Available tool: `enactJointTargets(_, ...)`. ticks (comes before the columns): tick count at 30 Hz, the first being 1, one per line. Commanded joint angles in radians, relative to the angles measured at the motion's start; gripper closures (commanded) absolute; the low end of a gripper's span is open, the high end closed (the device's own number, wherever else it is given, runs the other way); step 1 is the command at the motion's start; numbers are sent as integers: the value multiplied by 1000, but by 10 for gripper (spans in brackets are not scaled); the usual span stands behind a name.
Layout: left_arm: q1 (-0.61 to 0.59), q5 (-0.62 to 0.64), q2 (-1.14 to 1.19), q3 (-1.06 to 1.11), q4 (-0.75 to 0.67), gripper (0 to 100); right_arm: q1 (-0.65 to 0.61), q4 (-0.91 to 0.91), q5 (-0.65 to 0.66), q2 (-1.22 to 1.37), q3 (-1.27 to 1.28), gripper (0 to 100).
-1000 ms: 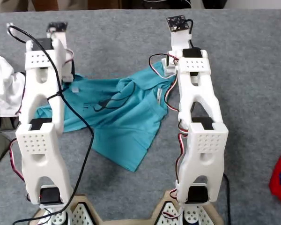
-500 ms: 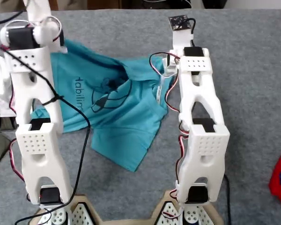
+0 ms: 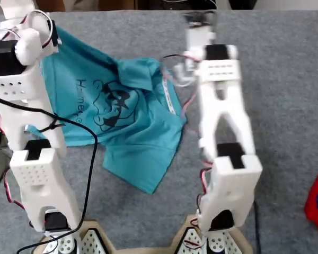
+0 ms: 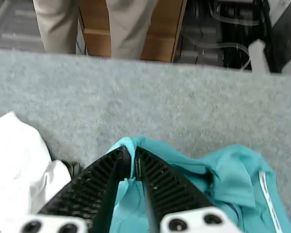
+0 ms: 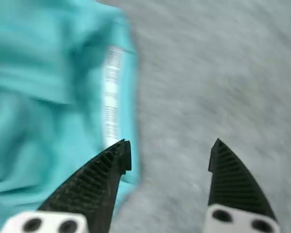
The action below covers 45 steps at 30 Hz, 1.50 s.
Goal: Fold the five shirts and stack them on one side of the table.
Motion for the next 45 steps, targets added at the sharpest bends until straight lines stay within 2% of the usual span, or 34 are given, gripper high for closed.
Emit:
enactJointTargets(1,-20,14,-94,106,9,981,-88,-117,-5,-31,-4,727)
enactJointTargets(7,-20,14,-113,189,9,981,-140,-338,-12,166,-30,728)
enactJointTargets(13,-20,14,-110,196,9,981,-154,-292,-213,274,-139,728)
enactJointTargets(17,-20,12,-111,196,9,981,-197,-311,-224,331,-163,728)
enactJointTargets(22,-20,12,-107,198,9,981,-242,-425,-224,435,-171,730)
enactJointTargets(24,-20,12,-107,198,9,981,-249,-457,-224,472,-171,762)
enactJointTargets(27,-20,12,-107,198,9,981,-245,-463,-230,498,-196,881)
enactJointTargets(30,-20,12,-105,198,9,981,-226,-402,-230,499,-266,997)
enactJointTargets(34,-25,12,-107,198,9,981,-202,-244,-230,498,-418,991)
enactJointTargets(40,-115,12,-119,189,9,981,-159,84,-222,498,-763,993)
enactJointTargets(45,-186,15,-248,316,12,981,-143,430,-121,499,-1055,993)
